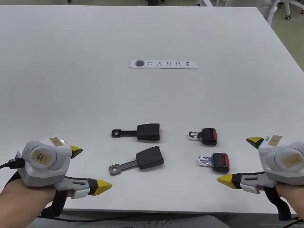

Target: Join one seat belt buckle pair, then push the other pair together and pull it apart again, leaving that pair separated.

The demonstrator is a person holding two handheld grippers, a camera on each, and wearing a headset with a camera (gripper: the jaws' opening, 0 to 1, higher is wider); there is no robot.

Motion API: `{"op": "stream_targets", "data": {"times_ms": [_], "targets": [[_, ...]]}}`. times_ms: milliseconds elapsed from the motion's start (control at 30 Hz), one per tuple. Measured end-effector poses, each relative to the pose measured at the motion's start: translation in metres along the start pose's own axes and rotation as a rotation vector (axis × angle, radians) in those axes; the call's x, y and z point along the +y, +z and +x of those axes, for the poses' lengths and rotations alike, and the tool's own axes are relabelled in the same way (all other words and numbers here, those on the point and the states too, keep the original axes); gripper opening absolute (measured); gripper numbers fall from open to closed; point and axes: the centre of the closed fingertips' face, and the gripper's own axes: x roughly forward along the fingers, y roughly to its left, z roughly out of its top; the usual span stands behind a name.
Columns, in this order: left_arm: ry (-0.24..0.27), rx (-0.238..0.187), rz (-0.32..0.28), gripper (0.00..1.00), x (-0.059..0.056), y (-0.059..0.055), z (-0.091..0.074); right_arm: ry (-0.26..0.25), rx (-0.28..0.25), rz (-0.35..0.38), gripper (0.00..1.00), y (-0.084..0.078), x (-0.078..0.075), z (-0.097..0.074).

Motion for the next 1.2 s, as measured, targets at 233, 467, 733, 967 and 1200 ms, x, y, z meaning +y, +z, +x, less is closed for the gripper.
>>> {"op": "stream_targets", "data": {"times_ms": [233, 467, 733, 967, 1200], "targets": [[-0.033, -0.006, 0.036, 0.71, -0.007, 0.008, 0.007, 0.023, -0.017, 0.014, 0.71, 0.001, 0.006, 0.001], [-0.072, 0.010, 0.066, 0.63, -0.023, 0.017, 0.018, 0.065, -0.024, -0.031, 0.64, 0.002, 0.015, 0.005], [-0.075, 0.024, 0.118, 0.56, -0.023, 0.022, 0.033, 0.114, -0.019, -0.072, 0.62, 0.005, 0.017, 0.013], [-0.091, 0.049, 0.153, 0.53, -0.025, 0.033, 0.053, 0.146, -0.002, -0.117, 0.54, 0.006, 0.014, 0.022], [-0.137, 0.068, 0.192, 0.48, -0.037, 0.043, 0.074, 0.165, 0.034, -0.145, 0.50, 0.000, 0.010, 0.034]]}}
